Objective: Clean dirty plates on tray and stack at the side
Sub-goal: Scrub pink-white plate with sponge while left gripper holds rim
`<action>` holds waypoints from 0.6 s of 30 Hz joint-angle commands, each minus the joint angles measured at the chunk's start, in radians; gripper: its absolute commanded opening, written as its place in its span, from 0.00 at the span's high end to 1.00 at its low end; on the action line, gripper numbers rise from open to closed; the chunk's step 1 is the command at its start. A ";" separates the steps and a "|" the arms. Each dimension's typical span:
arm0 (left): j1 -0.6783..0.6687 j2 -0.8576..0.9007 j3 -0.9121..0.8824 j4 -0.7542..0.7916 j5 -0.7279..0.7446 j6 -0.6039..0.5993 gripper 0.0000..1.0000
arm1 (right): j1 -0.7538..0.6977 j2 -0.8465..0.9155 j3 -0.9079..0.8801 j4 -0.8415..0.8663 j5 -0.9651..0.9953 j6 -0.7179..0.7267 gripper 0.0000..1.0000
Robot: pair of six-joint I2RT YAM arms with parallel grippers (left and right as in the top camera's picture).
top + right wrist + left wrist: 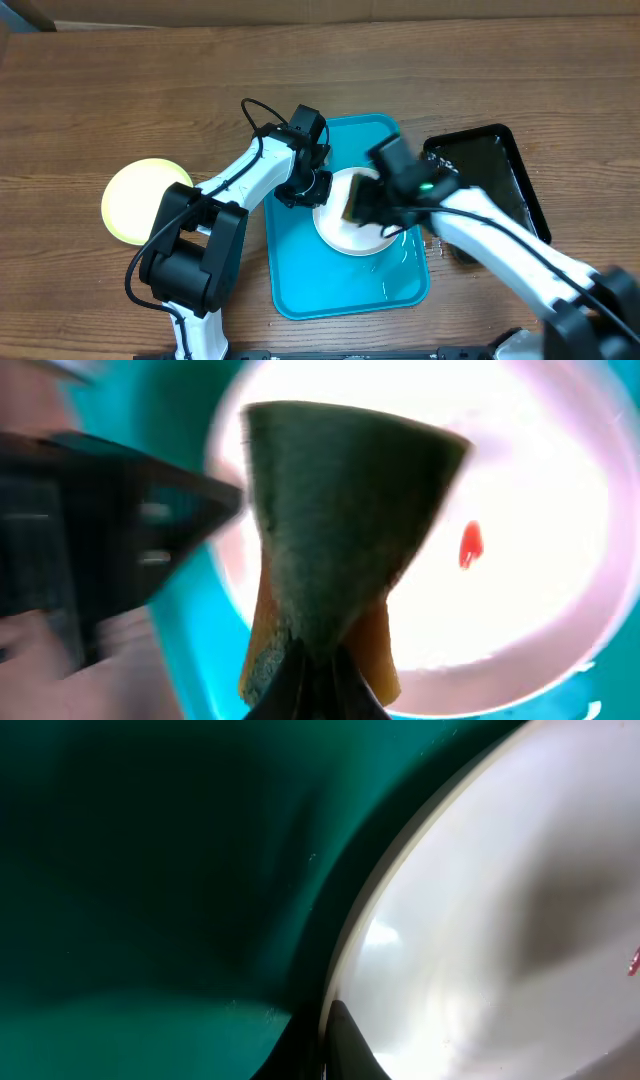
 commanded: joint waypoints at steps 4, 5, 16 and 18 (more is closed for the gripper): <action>-0.006 -0.013 -0.015 -0.004 -0.006 0.007 0.96 | 0.023 0.148 -0.013 -0.012 0.129 0.238 0.96; -0.006 -0.013 -0.015 -0.004 -0.006 0.006 0.96 | 0.015 0.166 -0.013 -0.016 0.135 0.238 0.96; -0.005 -0.013 -0.015 -0.005 -0.056 -0.019 0.96 | -0.185 0.200 -0.012 -0.257 0.276 0.225 0.96; -0.005 -0.013 -0.015 -0.005 -0.059 -0.019 0.96 | -0.198 0.199 -0.012 -0.280 0.292 0.217 0.96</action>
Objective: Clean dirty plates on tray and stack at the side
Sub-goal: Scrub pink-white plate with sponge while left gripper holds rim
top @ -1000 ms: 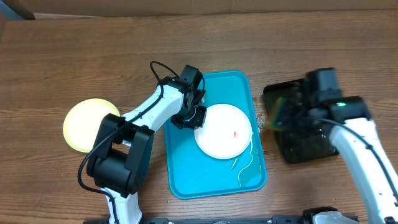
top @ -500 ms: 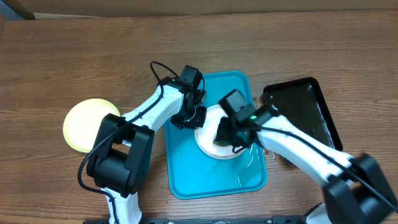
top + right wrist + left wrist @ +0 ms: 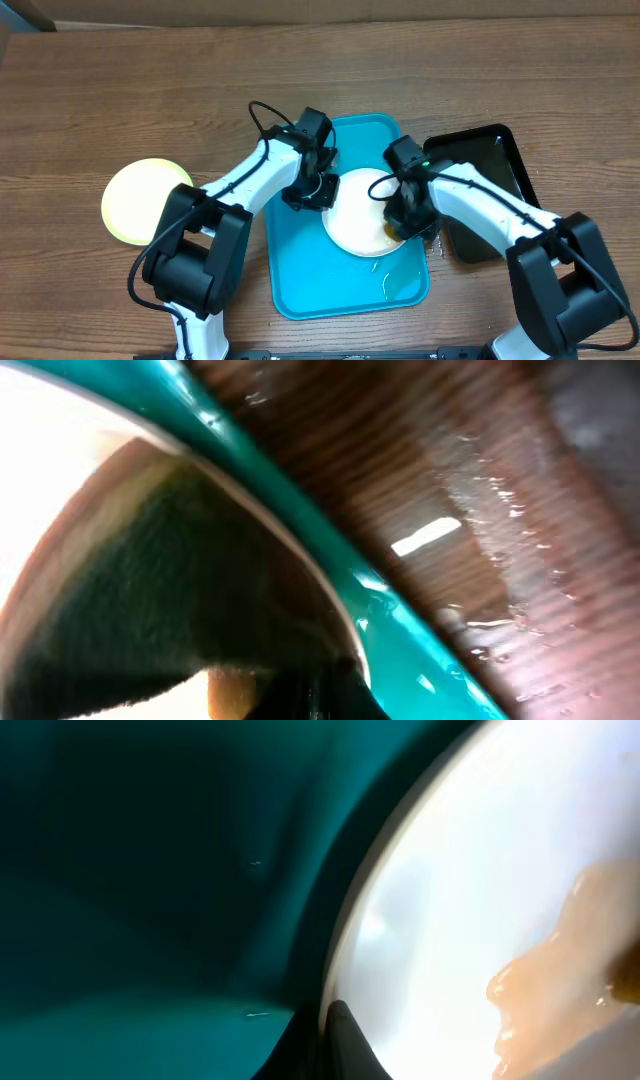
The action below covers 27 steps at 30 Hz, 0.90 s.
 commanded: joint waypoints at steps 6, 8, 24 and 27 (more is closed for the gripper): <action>0.020 -0.013 -0.013 -0.008 -0.094 -0.003 0.96 | -0.033 -0.035 -0.002 -0.037 0.167 -0.131 0.96; 0.020 -0.013 -0.013 -0.008 -0.093 -0.003 0.96 | -0.033 -0.061 0.003 -0.002 0.122 -0.211 0.96; 0.020 -0.013 -0.013 -0.008 -0.091 -0.003 0.96 | 0.098 0.038 -0.039 0.201 0.013 -0.134 0.96; 0.020 -0.013 -0.013 -0.008 -0.092 -0.003 0.96 | 0.066 0.034 -0.029 0.128 0.122 -0.115 0.96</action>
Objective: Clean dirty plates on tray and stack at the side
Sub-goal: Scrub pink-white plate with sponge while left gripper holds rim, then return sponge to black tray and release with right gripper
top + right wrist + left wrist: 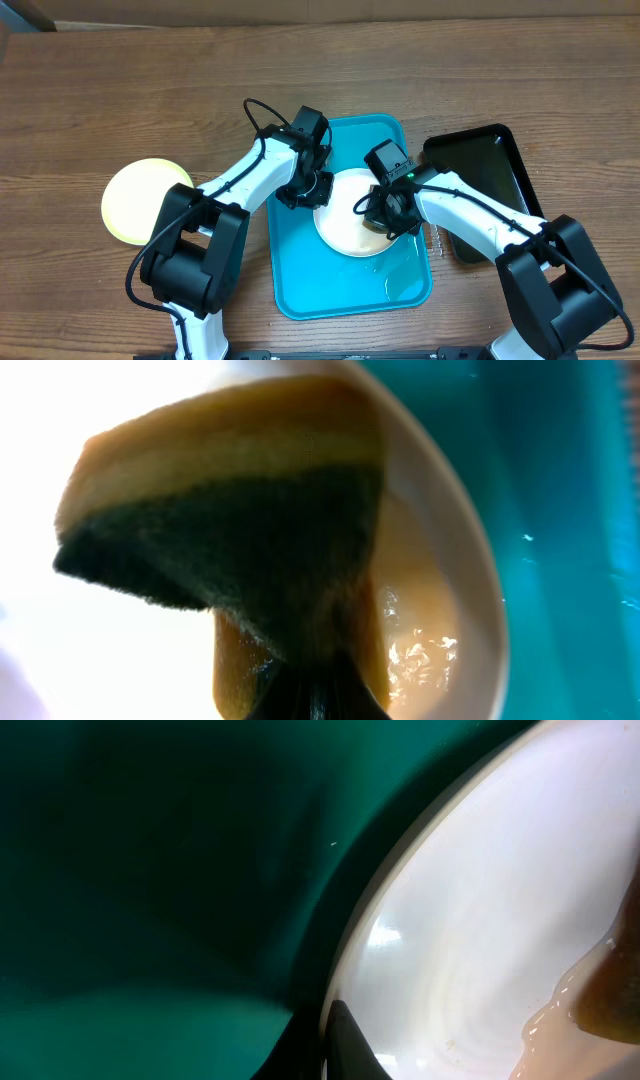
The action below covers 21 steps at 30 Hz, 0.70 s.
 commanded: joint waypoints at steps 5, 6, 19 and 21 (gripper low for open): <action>0.005 -0.010 -0.013 -0.003 -0.043 -0.002 0.96 | -0.103 0.026 0.056 -0.214 0.235 0.077 0.96; 0.005 -0.010 -0.013 -0.004 -0.056 -0.009 0.96 | -0.116 0.020 0.072 -0.232 0.235 0.056 0.96; 0.003 -0.010 -0.013 -0.008 -0.086 -0.009 0.96 | -0.217 -0.257 0.239 -0.369 0.195 -0.130 0.96; 0.003 -0.010 -0.013 -0.010 -0.086 -0.005 0.96 | -0.274 -0.287 0.238 -0.379 0.193 -0.156 0.96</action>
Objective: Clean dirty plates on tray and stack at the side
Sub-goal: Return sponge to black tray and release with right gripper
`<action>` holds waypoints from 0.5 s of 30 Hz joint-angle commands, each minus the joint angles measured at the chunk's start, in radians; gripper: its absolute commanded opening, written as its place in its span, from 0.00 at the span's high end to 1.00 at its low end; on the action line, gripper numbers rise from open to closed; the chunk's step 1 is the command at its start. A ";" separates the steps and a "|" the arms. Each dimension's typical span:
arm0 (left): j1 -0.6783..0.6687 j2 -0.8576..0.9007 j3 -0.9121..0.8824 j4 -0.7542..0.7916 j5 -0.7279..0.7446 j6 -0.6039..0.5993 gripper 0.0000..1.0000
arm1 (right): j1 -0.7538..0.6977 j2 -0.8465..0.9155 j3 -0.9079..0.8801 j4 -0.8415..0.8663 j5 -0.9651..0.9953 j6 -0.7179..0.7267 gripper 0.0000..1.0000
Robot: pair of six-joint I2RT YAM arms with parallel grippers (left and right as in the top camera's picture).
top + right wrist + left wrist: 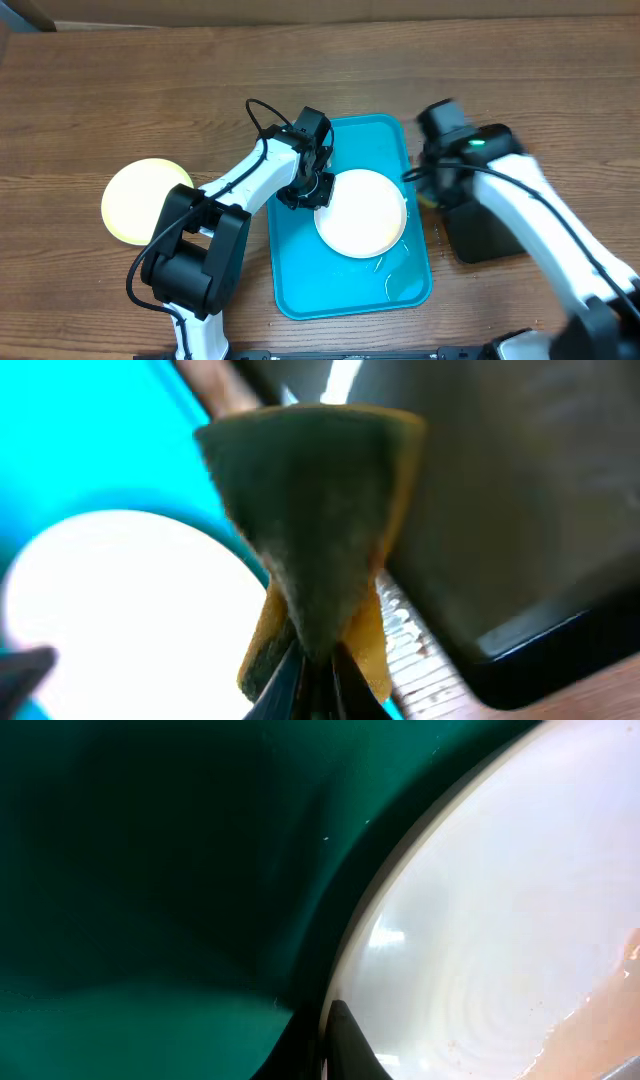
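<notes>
A white plate (360,212) lies in the blue tray (300,270), wet with faint foam at its edge (600,1020). My left gripper (312,190) is shut on the plate's left rim (345,970), one dark fingertip (345,1045) on top of the rim. My right gripper (432,190) is shut on a folded yellow-and-green sponge (315,530), lifted off the plate and hanging over the tray's right edge beside the black tray (485,235). The plate (120,610) shows below-left in the right wrist view.
A yellow plate (140,198) sits on the wooden table (120,90) to the left of the tray. The black tray (520,490) stands right of the blue one. Water streaks lie on the blue tray floor near its front right.
My right gripper has left the plate with the sponge and now hangs over the gap between the blue and black trays. The plate is bare. My left gripper still holds the rim.
My left gripper held the white plate's left rim throughout. My right gripper had the sponge on the plate, where a red speck showed, then at the plate's right edge, then mid-plate with foam. Now the sponge is off the plate and no speck shows.
</notes>
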 commanded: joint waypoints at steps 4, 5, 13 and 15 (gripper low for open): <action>0.010 -0.010 -0.007 -0.026 -0.073 0.013 0.96 | -0.189 -0.055 0.004 -0.013 0.008 -0.117 0.96; 0.010 -0.011 -0.004 -0.029 -0.073 0.016 0.96 | -0.207 -0.051 -0.007 -0.007 -0.003 -0.128 0.96; 0.010 -0.011 0.111 -0.119 -0.073 0.016 0.96 | -0.252 -0.036 -0.225 0.164 -0.067 -0.152 0.94; 0.010 -0.012 0.156 -0.153 -0.077 0.017 0.96 | -0.252 -0.036 -0.260 0.192 -0.070 -0.152 0.93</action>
